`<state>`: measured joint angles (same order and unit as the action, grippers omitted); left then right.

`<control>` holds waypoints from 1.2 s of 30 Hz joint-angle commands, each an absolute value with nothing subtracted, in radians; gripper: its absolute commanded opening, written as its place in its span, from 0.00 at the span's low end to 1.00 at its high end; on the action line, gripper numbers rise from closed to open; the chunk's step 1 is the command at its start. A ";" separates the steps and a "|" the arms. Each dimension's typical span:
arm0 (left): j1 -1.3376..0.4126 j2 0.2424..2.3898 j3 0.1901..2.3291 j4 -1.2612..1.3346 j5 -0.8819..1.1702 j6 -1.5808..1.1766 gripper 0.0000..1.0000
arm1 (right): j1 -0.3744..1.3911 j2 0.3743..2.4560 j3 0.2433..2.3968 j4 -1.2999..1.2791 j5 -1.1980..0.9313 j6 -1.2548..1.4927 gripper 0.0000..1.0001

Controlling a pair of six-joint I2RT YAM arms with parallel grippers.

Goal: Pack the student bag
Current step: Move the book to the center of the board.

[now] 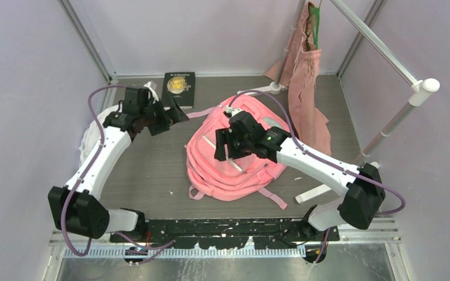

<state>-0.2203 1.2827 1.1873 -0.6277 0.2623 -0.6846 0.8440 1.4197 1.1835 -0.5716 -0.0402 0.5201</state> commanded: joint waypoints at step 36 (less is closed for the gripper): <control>-0.099 2.065 1.826 -0.579 -0.065 -0.297 0.89 | 0.594 1.871 1.657 -0.406 -0.149 0.576 0.79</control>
<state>-0.1085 2.0026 1.7481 -0.5247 -0.0029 -0.3420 0.6033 1.8919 1.6123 -0.4652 -0.1257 0.5529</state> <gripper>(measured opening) 0.889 0.786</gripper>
